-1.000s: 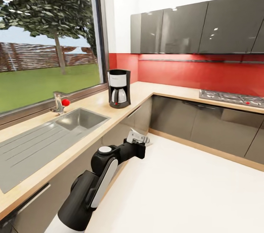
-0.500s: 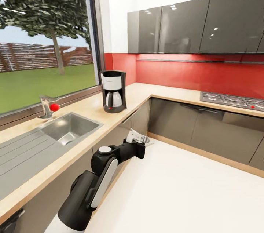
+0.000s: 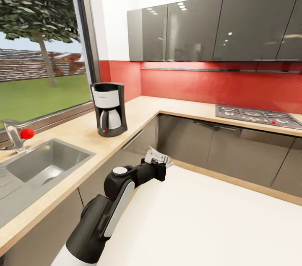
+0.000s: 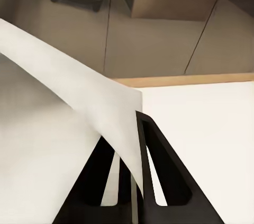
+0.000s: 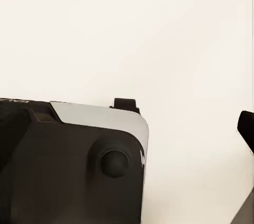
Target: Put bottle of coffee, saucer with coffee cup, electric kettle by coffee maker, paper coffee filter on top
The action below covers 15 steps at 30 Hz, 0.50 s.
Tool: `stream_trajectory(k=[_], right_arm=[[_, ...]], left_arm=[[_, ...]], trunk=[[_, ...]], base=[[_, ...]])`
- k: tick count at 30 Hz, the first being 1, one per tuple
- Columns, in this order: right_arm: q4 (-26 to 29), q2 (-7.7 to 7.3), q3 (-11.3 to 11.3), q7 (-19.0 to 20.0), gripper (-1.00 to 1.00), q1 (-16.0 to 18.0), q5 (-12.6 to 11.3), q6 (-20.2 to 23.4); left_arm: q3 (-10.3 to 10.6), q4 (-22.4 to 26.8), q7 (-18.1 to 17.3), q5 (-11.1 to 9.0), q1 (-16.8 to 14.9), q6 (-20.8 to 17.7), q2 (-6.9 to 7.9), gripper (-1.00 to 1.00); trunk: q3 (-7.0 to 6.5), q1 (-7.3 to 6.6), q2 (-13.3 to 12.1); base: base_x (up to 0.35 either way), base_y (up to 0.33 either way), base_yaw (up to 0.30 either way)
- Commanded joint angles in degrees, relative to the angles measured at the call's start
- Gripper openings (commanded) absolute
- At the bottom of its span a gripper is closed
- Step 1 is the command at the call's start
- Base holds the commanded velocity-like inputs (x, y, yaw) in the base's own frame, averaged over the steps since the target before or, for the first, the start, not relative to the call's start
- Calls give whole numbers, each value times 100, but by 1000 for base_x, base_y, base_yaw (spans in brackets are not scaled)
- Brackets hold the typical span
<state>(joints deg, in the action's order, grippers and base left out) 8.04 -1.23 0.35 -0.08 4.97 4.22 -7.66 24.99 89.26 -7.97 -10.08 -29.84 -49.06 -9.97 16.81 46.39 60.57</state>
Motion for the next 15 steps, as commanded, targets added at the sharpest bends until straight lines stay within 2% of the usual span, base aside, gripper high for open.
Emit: stream_trajectory(k=[1, 11, 15], right_arm=[[-5, -1, 0, -1, 100, 4, 44, -16], [-5, -1, 0, -3, 100, 4, 44, -24], [-5, -1, 0, -7, 100, 4, 44, -24]], left_arm=[[-3, 4, -3, -8, -5, -31, -2, -100], [-3, 4, -3, -11, -5, -34, -2, -100], [-3, 4, -3, -11, -5, -34, -2, -100]], trunk=[[7, 4, 4], [7, 4, 4], [7, 4, 4]], base=[[313, -113, -22], [310, -124, -3], [289, -166, 95]])
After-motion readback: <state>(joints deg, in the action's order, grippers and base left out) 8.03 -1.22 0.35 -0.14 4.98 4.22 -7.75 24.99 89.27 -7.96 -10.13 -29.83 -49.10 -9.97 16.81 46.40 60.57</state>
